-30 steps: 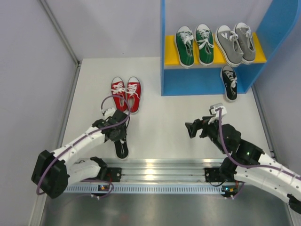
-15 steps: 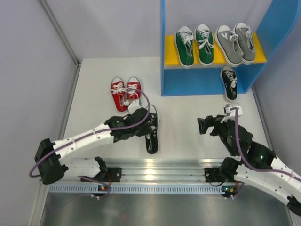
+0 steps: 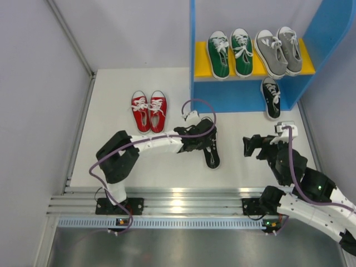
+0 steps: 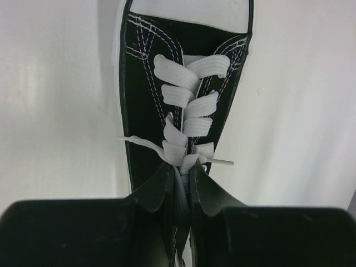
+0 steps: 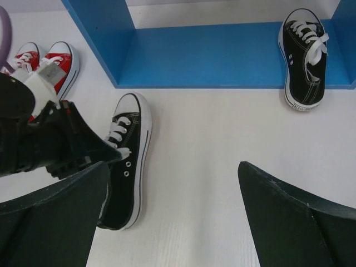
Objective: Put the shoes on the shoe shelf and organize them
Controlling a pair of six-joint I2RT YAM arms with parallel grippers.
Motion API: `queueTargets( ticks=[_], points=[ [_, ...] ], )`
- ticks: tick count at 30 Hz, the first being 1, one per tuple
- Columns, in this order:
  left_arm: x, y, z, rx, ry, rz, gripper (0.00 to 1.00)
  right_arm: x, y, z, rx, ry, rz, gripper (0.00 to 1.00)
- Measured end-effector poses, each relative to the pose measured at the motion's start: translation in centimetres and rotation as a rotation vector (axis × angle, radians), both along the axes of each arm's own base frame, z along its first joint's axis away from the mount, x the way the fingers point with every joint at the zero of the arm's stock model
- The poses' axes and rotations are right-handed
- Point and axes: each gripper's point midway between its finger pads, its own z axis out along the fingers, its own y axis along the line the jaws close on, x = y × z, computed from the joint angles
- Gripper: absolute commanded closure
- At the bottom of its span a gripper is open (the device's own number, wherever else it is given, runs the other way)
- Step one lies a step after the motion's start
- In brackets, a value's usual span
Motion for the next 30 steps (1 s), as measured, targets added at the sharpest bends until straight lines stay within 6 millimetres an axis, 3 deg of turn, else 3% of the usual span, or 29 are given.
queueTargets(
  ticks=[3,6,7,8,11,14,17,20,22,27,30],
  points=[
    [0.8,-1.4,-1.3,-0.045,0.022,0.025,1.0,-0.1,-0.2,0.1,-0.004,0.002,-0.002,0.01],
    [1.6,-1.7,-1.3,-0.088,0.034,0.063,1.0,-0.2,-0.3,0.0,-0.013,0.008,-0.002,0.01],
    [1.9,-1.8,-1.1,-0.1,0.035,0.077,0.68,-0.2,-0.4,-0.1,-0.02,0.012,-0.002,0.01],
    [2.1,-1.8,-0.9,-0.109,0.034,0.084,0.5,-0.2,-0.4,-0.2,-0.025,0.014,-0.002,0.01],
    [2.8,-2.6,0.0,-0.168,0.019,0.092,0.2,-0.3,-0.4,-0.4,-0.034,0.019,-0.001,0.01],
    [2.9,-3.8,1.3,-0.235,-0.004,0.046,0.15,-0.2,-0.2,-0.6,-0.047,0.027,0.007,0.01],
    [2.0,-3.4,2.5,-0.251,-0.023,-0.008,0.15,0.0,0.3,-0.8,-0.065,0.032,0.023,0.0],
    [0.3,-1.2,5.0,-0.259,-0.064,-0.048,0.15,0.4,1.0,-1.6,-0.057,0.023,0.026,0.01],
    [-1.0,1.1,8.0,-0.281,-0.118,-0.061,0.15,0.8,1.6,-2.9,-0.069,0.026,0.029,0.01],
    [-3.6,7.9,15.5,-0.365,-0.305,-0.027,0.15,2.2,4.4,-8.4,-0.17,0.081,0.079,0.01],
    [-4.7,11.7,17.6,-0.38,-0.39,0.016,0.15,3.4,6.3,-11.1,-0.231,0.107,0.107,0.01]
  ],
)
